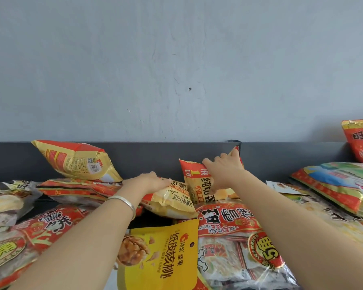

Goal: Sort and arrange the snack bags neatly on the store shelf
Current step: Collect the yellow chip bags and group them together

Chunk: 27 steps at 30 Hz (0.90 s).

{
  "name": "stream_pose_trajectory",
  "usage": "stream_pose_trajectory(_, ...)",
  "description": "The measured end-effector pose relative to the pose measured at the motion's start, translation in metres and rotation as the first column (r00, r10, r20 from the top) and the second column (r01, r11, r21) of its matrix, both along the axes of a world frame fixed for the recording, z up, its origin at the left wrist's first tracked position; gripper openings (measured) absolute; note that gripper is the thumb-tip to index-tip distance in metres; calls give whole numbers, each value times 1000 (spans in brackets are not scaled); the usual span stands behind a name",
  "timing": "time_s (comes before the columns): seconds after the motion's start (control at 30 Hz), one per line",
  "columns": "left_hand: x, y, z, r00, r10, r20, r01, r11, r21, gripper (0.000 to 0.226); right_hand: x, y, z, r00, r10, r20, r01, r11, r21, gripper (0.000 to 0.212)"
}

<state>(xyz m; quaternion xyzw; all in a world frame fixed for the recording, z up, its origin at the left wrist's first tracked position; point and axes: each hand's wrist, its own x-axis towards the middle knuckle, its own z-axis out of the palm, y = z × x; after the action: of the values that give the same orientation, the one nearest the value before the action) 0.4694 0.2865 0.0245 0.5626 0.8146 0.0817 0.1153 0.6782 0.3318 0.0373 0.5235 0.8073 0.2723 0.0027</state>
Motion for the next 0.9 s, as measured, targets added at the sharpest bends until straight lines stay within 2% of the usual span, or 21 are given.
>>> stream_pose_trajectory(0.2, 2, 1, 9, 971, -99, 216, 67, 986, 150, 71, -1, -7, -9, 997, -34, -70, 41, 993, 110, 77)
stream_pose_trajectory(0.33, 2, -7, 21, 905, -186, 382, 76, 956, 285, 70, 3, -11, -12, 987, -66, -146, 92, 980, 179, 65)
stream_pose_trajectory(0.43, 2, -13, 26, 789, -213, 576, 14, 944, 330, 71, 6, -16, -12, 979, -69, -190, 111, 970, 218, 60)
stream_pose_trajectory(0.57, 1, -19, 25, 551, -169, 817, -121, 953, 279, 58, 8, -26, -10, 962, -31, -270, 110, 952, 285, 47)
stream_pose_trajectory(0.63, 6, -22, 20, 421, -169, 891, -98, 968, 230, 57, 10, -29, -11, 957, -9, -290, 103, 946, 308, 42)
stream_pose_trajectory(0.67, 10, -23, 18, 385, -173, 907, -53, 977, 209, 60, 11, -31, -11, 954, 0, -299, 99, 943, 317, 41)
stream_pose_trajectory(0.7, 14, -25, 15, 398, -166, 902, -17, 982, 188, 65, 12, -33, -12, 950, 3, -311, 102, 941, 322, 41)
stream_pose_trajectory(0.73, 15, -22, 11, 449, -165, 878, 16, 984, 177, 69, 14, -34, -13, 945, -6, -328, 116, 942, 315, 44)
stream_pose_trajectory(0.8, 17, -20, 8, 498, -125, 858, 54, 992, 113, 68, 19, -37, -12, 931, -57, -361, 161, 951, 263, 51)
stream_pose_trajectory(0.87, 19, -22, 9, 507, -136, 851, 124, 989, 84, 62, 27, -39, -12, 926, -125, -355, 196, 966, 169, 52)
stream_pose_trajectory(0.9, 20, -21, 10, 455, -115, 883, 105, 992, 75, 76, 30, -41, -12, 923, -162, -349, 212, 971, 110, 54)
